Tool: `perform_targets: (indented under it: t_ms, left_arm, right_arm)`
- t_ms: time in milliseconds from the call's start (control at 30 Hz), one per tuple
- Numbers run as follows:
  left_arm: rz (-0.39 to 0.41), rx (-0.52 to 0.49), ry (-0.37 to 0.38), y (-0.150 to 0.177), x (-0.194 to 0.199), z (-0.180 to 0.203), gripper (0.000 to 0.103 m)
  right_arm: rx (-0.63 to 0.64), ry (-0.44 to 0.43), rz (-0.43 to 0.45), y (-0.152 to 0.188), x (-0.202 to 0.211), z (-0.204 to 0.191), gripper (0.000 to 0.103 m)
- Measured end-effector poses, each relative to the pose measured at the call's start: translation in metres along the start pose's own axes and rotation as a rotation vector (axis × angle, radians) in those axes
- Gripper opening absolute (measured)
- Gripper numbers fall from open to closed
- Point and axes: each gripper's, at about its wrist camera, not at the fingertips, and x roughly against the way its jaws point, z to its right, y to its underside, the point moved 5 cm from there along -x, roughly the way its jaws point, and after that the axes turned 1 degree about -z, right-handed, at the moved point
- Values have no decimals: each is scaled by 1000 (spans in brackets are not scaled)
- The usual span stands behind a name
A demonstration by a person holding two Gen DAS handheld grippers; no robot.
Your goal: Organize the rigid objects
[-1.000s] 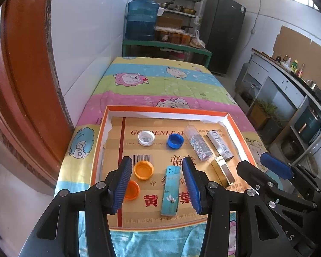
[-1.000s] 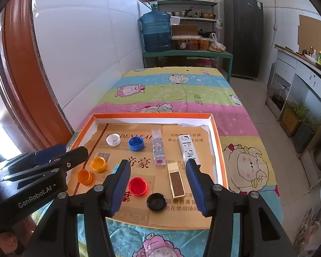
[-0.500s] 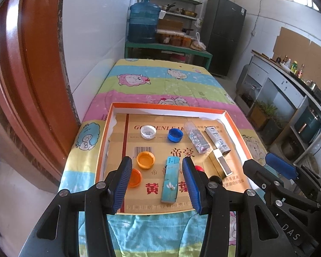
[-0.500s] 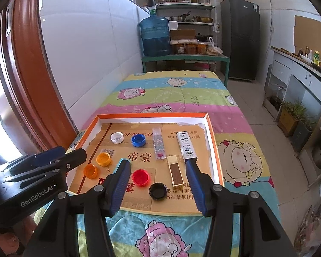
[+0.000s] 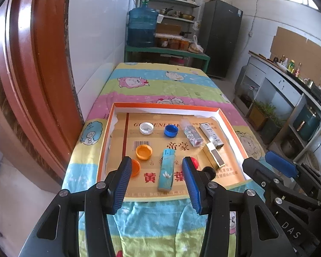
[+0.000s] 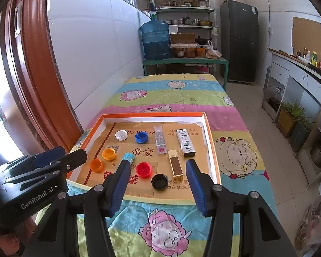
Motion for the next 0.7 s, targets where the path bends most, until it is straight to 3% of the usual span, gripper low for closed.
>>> perform_targets:
  t_ms: [267, 433, 700]
  left_arm:
    - [9, 5, 6, 12, 13, 3, 50]
    - [54, 0, -65, 22, 31, 4, 50]
    - [103, -1, -87, 34, 56, 7, 50]
  right_arm:
    - [4, 0, 23, 7, 17, -1, 53]
    - [-2, 4, 36, 13, 26, -3, 53]
    - [-23, 26, 46, 26, 39, -2, 53]
